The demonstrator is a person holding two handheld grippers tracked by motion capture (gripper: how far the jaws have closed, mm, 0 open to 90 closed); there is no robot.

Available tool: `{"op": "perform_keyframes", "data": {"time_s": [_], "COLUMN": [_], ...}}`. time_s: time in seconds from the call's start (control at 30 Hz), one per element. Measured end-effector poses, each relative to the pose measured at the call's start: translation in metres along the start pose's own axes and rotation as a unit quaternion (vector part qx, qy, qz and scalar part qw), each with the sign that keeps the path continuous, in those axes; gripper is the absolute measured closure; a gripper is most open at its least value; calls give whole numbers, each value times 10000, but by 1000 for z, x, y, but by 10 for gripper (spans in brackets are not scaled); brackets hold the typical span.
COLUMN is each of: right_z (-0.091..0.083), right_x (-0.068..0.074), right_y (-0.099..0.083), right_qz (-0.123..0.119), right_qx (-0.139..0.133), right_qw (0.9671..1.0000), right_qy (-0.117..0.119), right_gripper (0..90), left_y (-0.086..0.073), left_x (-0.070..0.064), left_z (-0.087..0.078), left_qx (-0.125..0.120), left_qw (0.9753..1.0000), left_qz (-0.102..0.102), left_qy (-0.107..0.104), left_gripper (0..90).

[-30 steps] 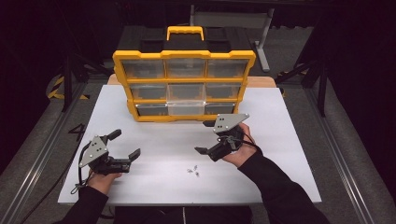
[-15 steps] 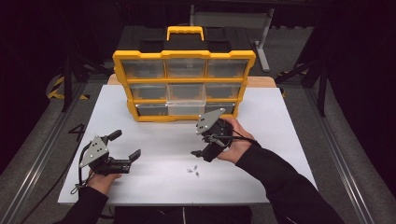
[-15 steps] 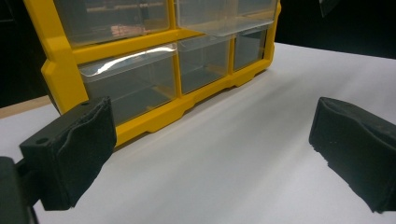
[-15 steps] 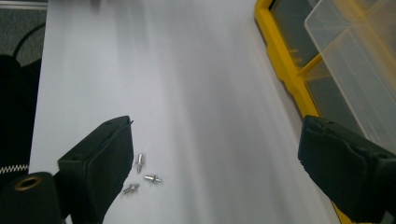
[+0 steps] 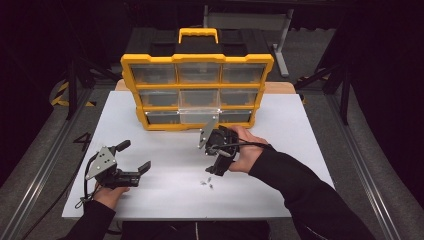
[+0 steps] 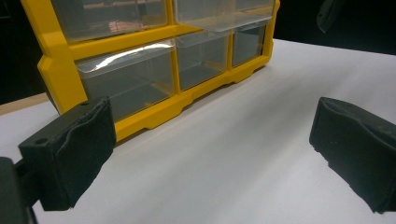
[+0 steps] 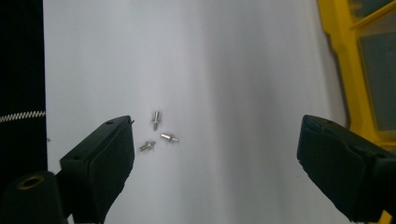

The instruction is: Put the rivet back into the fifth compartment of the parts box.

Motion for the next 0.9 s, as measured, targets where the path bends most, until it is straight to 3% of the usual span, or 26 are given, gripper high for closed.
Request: {"op": "perform_keyframes", "data": {"time_s": [0.37, 0.73, 0.9], "right_z": [19, 48, 56], "right_x": [7, 23, 28], "right_y": [4, 3, 2], "right_qz": [-88, -158, -143], "right_qx": [304, 380, 398], "right_qw": [9994, 9980, 9979], "right_qy": [156, 482, 480], "right_gripper": [131, 162, 174], "left_y": [0, -1, -2], "left_x": [0, 1, 0], "left_z": [0, 0, 1], "left_qx": [33, 85, 111], "left_qw": [10000, 10000, 9999], "left_qz": [13, -30, 19], "left_qy": [-17, -27, -21], "left_gripper": [14, 13, 10]}}
Point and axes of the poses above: each handheld gripper's, and its own axes: z roughly forward along the jaws, y roughly out of its top, x roughly to its left, the point moved 2 cm from there along z, roughly forward along the jaws, and after that the axes turned 8 degrees about -y, right-handed, at the moved point
